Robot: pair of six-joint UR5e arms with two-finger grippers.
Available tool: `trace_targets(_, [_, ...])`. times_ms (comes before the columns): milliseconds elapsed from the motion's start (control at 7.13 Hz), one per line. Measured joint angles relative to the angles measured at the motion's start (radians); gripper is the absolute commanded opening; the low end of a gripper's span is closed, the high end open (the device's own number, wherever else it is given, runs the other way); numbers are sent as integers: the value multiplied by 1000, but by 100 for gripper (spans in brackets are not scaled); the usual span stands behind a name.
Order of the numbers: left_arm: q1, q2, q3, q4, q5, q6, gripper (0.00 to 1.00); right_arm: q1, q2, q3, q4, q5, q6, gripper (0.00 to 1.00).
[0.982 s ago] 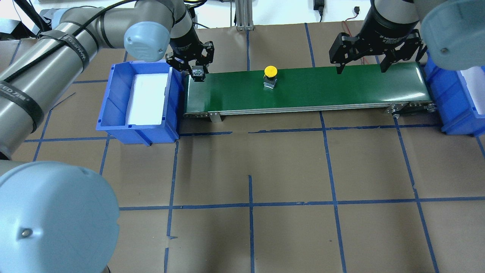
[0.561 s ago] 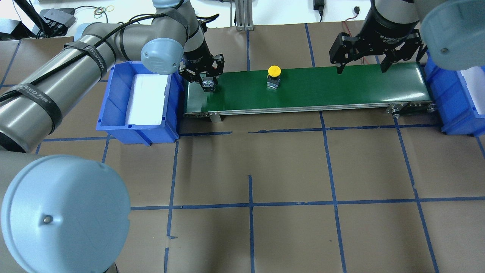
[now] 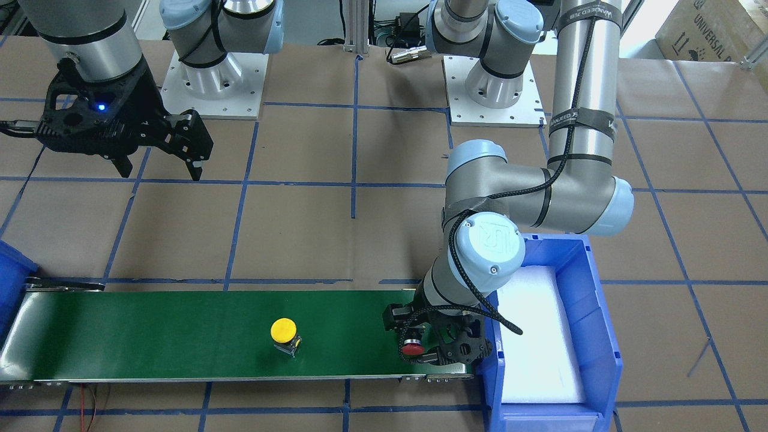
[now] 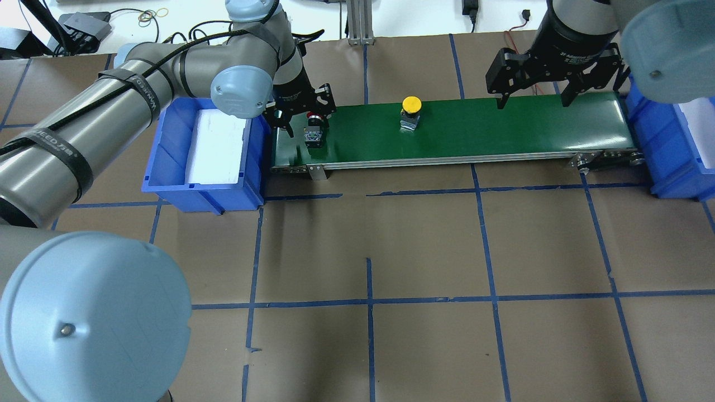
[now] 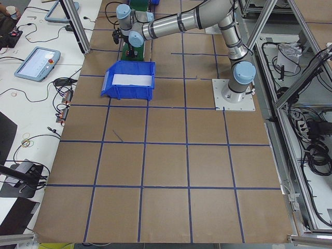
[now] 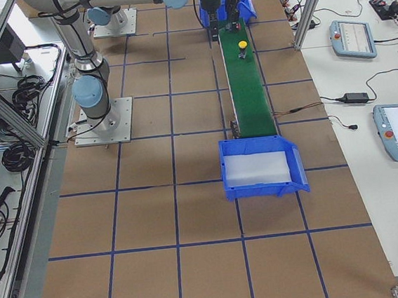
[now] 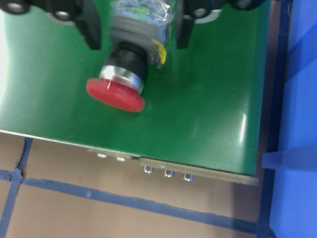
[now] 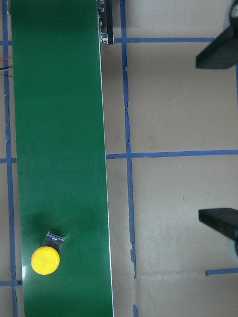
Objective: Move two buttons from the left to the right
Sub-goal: 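Carry the red button onto the conveyor and open the left gripper, then raise the left gripper and withdraw it above the empty bin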
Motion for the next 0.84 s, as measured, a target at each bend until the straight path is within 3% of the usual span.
trace_targets(421, [61, 110, 8, -34, 37, 196, 100, -1, 0, 0, 1, 1, 0, 100])
trace_targets(842, [189, 343, -4, -304, 77, 325, 100, -2, 0, 0, 1, -1, 0, 100])
